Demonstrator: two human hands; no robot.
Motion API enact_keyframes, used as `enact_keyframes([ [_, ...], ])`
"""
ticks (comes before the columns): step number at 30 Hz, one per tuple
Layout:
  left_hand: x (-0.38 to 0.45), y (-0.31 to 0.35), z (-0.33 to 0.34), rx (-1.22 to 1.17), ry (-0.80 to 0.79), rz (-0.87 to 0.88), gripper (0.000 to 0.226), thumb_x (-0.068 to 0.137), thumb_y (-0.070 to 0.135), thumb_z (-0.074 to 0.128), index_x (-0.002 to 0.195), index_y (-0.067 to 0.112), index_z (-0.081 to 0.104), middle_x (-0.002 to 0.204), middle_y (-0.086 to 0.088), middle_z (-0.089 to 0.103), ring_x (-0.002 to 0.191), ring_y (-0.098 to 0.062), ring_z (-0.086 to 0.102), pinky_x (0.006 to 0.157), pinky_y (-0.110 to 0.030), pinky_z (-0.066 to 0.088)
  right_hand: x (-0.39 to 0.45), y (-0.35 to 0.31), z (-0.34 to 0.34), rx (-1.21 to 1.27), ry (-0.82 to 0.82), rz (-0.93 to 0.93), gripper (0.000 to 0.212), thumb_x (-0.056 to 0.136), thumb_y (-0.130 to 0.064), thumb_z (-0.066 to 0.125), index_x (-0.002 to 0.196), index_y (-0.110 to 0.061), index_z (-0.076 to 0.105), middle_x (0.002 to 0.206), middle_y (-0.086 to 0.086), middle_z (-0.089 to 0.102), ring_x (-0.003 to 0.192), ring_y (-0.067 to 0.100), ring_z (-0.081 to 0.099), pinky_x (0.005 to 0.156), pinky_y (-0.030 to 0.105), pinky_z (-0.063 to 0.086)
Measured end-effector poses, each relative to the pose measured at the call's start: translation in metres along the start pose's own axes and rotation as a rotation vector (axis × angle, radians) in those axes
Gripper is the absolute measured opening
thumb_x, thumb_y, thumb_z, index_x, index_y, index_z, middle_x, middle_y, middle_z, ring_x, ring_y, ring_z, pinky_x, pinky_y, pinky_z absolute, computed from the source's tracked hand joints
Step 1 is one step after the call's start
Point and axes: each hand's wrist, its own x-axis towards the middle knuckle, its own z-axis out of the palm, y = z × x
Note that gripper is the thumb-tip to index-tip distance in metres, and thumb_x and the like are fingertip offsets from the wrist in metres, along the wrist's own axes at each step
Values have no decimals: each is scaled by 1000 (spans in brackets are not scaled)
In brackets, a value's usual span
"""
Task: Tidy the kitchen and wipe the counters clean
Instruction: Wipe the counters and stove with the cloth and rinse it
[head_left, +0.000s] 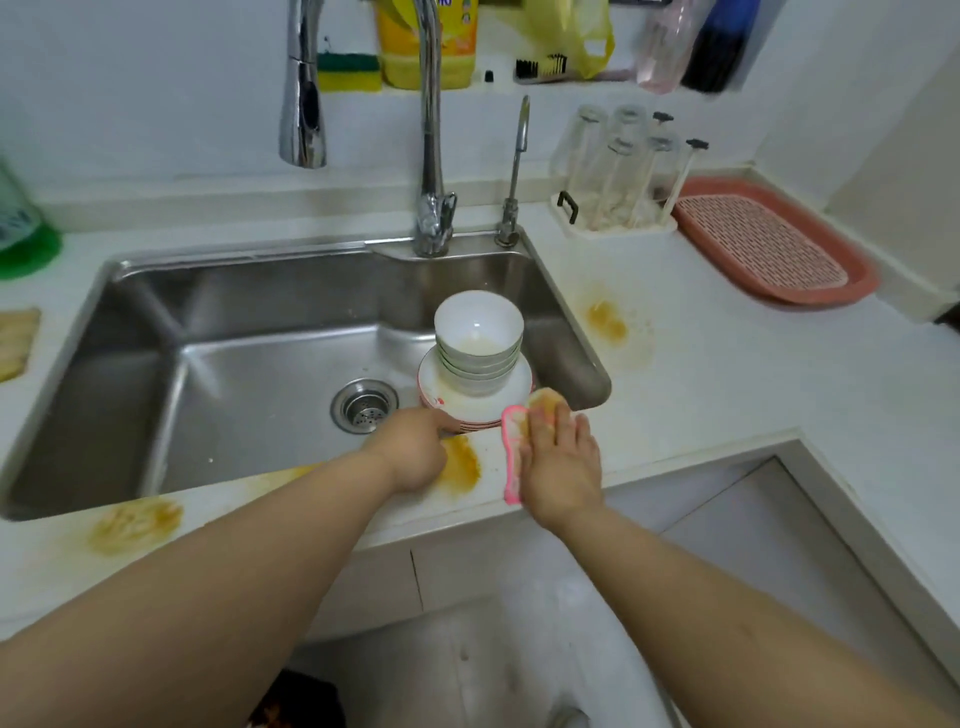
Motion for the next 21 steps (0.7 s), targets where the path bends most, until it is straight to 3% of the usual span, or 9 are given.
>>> enact_keyframes([
  [2, -5, -5, -12, -9, 12, -9, 56, 86, -3, 41, 133, 25, 54, 140, -2, 51, 127, -23, 48, 102, -24, 38, 3, 1, -10, 9, -37, 3, 74, 85, -28, 60, 148, -21, 21, 155, 9, 17, 135, 36, 25, 109, 39, 27],
  [3, -6, -7, -18, -16, 17, -10, 57, 86, -4, 40, 134, 24, 52, 141, -2, 50, 128, -23, 47, 101, -23, 36, 8, 3, -18, 57, -67, 19, 70, 77, -23, 65, 139, -24, 34, 148, 7, 32, 126, 34, 37, 102, 38, 36],
  [6, 0, -14, -35, -72, 40, -20, 50, 90, 0, 41, 135, 18, 52, 139, -3, 51, 128, -20, 46, 94, -14, 34, 19, -4, -50, 370, -69, 69, 37, 77, -20, 55, 113, -26, 51, 115, 2, 62, 108, 29, 57, 91, 34, 47],
  [10, 14, -18, -51, -253, 101, -107, 44, 90, 9, 44, 130, 21, 57, 135, 2, 56, 125, -18, 51, 108, -27, 37, 37, -39, -91, 759, -24, 31, 48, 89, -14, 54, 134, -21, 40, 112, 0, 56, 97, 17, 54, 86, 26, 43],
  [13, 26, -11, -70, -457, 142, -97, 32, 88, 13, 54, 118, 20, 63, 115, -3, 66, 103, -20, 60, 90, -25, 46, 60, -73, -104, 1072, -177, -12, 67, 82, -4, 67, 139, -24, 38, 114, 5, 56, 98, 22, 59, 89, 37, 52],
  [16, 38, -11, -92, -606, 159, -108, 31, 75, 26, 68, 103, 14, 64, 100, -7, 69, 93, -24, 64, 86, -32, 53, 90, -101, -109, 1376, -346, -42, 60, 76, 10, 69, 129, -9, 49, 109, 14, 62, 89, 27, 65, 77, 41, 56],
  [18, 46, -16, -106, -678, 134, -112, 24, 81, 17, 68, 102, 7, 64, 90, -8, 68, 80, -21, 65, 76, -27, 54, 106, -115, -116, 1455, -420, -51, 51, 76, 8, 70, 122, -7, 53, 110, 18, 63, 93, 31, 66, 82, 46, 56],
  [20, 53, -24, -118, -674, 177, -124, 6, 90, 10, 60, 91, 6, 65, 78, -7, 63, 70, -18, 58, 74, -32, 51, 122, -122, -118, 1468, -464, -67, 43, 79, 2, 70, 119, -6, 54, 111, 18, 64, 95, 31, 65, 86, 47, 55],
  [21, 58, -29, -125, -673, 231, -154, 12, 92, 9, 58, 81, 10, 63, 72, -6, 61, 66, -18, 55, 73, -33, 48, 134, -125, -119, 1448, -463, -76, 41, 81, -1, 70, 118, -5, 55, 109, 16, 64, 92, 28, 66, 84, 43, 56],
])
